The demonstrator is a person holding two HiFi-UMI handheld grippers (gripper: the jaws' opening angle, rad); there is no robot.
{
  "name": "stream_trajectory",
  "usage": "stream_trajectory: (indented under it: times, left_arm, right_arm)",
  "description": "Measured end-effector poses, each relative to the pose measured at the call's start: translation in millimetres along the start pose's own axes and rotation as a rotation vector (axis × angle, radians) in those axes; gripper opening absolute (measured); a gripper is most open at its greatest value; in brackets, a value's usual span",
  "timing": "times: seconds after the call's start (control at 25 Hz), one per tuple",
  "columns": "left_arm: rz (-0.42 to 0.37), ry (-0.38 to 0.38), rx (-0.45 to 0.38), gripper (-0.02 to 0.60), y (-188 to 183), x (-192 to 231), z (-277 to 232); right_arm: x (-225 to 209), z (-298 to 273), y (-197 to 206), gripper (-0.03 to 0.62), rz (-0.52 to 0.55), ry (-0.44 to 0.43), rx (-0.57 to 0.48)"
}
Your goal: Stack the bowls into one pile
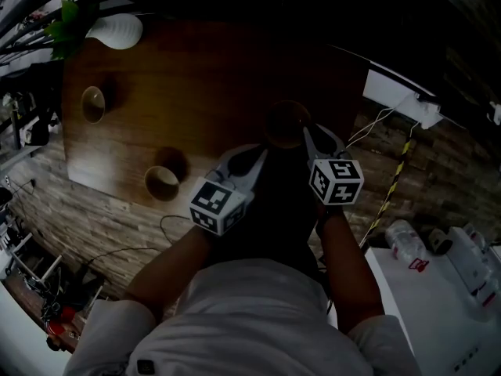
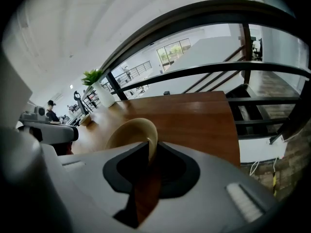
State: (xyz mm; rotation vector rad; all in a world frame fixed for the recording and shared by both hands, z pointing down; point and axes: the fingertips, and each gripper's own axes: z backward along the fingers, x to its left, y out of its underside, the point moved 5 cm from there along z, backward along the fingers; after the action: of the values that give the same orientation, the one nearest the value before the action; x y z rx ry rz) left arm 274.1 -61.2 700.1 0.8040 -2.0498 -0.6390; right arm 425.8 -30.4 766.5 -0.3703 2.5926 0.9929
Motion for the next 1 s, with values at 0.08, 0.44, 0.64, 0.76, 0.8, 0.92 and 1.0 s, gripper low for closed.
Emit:
stream_trajectory:
  times: [0.08, 0.44, 0.64, 0.76, 0.8, 0.92, 1.0]
  left_arm:
    - [0.013, -0.005, -0.002, 0.004, 0.6, 3.0, 1.2]
    - [0.032, -0.026, -0.032, 0.005, -3.8, -2.1, 10.0]
    - [0.015, -0.035, -0.071, 0.005, -12.8, -24.4, 19.7]
    - [-0.007, -0.034, -0.114, 0.003, -23.5, -47.2, 29.4]
    - [-0.014, -0.032, -0.129, 0.005, -27.9, -55.5, 34.6]
    - [-0.039, -0.031, -0.173, 0.003, -40.6, -82.2, 52.4]
    - [-0.067, -0.031, -0.202, 0.005, -49.9, -102.7, 64.6]
  right_arm:
    - [-1.1, -2.3, -0.3, 0.022, -0.016, 0.002, -0.004]
    - [7.9, 9.8, -8.3, 0.017, 0.008, -0.012, -0.023]
    - [10.5, 38.3, -17.3, 0.017, 0.025, -0.018, -0.06]
    - [9.6, 65.5, -24.9, 0.017, 0.034, -0.015, -0.092]
    - [11.3, 76.4, -28.9, 0.017, 0.041, -0.015, -0.106]
    - [19.4, 111.9, -41.5, 0.017, 0.067, -0.017, -0.153]
    - [24.8, 137.5, -51.8, 0.017, 0.086, -0.022, -0.186]
